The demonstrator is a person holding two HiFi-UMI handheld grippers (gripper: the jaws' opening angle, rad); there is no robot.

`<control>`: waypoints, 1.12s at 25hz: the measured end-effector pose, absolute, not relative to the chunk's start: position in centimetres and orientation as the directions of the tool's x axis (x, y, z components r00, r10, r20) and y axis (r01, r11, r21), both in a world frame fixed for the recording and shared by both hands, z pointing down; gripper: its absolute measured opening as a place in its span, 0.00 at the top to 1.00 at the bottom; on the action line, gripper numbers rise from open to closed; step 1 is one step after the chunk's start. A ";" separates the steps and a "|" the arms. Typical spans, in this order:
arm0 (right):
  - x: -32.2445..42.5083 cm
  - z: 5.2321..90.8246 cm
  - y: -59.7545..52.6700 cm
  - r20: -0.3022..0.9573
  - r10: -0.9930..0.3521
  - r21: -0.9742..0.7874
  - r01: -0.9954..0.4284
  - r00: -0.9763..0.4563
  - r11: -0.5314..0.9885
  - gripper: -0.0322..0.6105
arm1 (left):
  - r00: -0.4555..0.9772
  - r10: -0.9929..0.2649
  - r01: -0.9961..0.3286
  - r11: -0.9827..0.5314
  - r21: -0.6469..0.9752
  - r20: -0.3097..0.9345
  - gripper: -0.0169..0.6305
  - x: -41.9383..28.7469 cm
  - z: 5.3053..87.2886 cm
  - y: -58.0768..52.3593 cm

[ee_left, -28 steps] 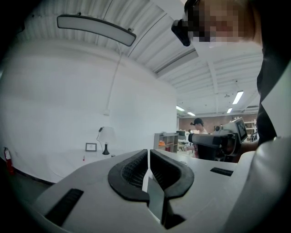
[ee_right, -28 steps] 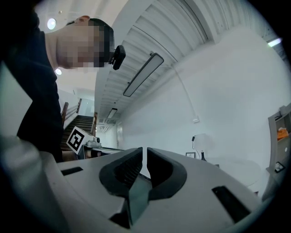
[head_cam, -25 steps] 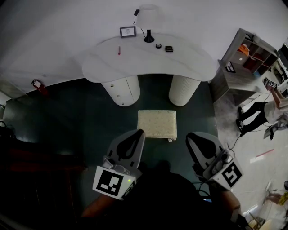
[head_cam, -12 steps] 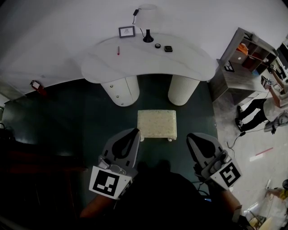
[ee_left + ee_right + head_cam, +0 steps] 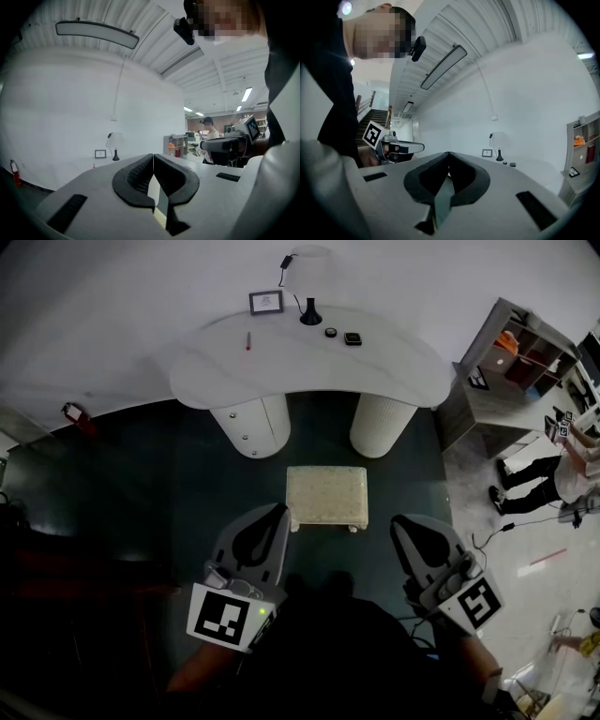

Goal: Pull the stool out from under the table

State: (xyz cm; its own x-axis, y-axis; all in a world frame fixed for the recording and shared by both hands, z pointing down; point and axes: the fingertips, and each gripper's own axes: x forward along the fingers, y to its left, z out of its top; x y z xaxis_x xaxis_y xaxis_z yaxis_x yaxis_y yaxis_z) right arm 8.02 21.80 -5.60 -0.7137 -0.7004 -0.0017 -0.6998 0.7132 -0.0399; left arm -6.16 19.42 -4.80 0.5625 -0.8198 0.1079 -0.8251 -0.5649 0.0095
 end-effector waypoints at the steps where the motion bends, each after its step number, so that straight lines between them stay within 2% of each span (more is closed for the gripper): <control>1: 8.0 -5.6 21.8 -0.003 -0.701 -0.039 -0.700 -0.714 0.713 0.92 | 0.563 -0.820 -0.825 -0.565 0.012 0.104 0.95 -6.1 -4.8 19.4; 28: 8.3 -3.9 21.5 0.052 -0.710 -0.058 -0.712 -0.702 0.700 0.93 | 0.518 -0.844 -0.853 -0.523 0.000 0.137 0.95 -7.8 -3.4 19.8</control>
State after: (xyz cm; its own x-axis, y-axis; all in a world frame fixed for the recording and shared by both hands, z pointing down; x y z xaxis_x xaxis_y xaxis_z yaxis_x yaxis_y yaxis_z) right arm 8.28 21.48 -3.86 -0.7022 -0.7100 0.0520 -0.7119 0.6998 -0.0580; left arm -7.78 19.84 -3.39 0.5178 -0.8445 0.1368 -0.8525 -0.5227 0.0005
